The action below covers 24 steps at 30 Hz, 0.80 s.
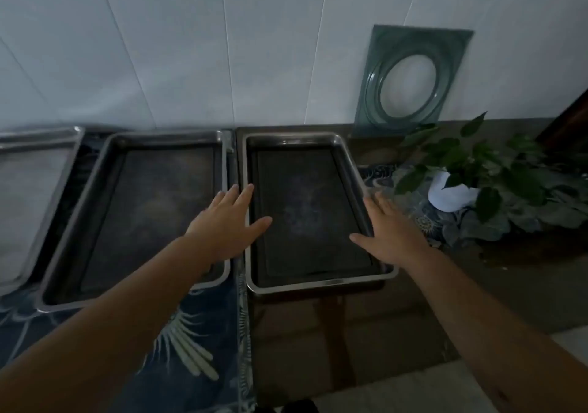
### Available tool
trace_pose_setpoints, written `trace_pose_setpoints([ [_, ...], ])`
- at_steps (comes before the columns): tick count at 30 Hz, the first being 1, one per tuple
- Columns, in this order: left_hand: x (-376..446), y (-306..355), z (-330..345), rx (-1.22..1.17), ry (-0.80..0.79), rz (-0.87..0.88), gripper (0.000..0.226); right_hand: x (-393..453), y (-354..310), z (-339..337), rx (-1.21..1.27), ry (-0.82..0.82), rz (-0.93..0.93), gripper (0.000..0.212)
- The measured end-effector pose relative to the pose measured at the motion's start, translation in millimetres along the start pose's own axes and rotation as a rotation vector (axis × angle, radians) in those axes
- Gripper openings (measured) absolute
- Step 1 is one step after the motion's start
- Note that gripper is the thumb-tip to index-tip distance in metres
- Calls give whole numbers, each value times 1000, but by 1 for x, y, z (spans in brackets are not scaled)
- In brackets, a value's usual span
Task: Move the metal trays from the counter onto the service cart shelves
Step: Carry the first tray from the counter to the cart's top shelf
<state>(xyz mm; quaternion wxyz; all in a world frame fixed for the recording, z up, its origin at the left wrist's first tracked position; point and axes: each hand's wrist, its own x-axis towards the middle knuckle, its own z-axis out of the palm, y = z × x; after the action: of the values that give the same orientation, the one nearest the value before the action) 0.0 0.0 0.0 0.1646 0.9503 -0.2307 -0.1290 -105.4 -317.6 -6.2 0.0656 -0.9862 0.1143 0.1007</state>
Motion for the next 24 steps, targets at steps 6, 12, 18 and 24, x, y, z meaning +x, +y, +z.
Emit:
trace_pose_setpoints([
  [6,64,2,65,-333,-146,-222,85,70,51,36,128,-171,82,91],
  [12,113,-12,120,-587,-77,-552,83,140,96,72,435,-239,169,79],
  [18,128,-34,140,-637,34,-737,61,173,117,100,609,-123,354,39],
  [24,133,-36,152,-708,93,-809,49,186,132,115,774,-150,454,32],
])
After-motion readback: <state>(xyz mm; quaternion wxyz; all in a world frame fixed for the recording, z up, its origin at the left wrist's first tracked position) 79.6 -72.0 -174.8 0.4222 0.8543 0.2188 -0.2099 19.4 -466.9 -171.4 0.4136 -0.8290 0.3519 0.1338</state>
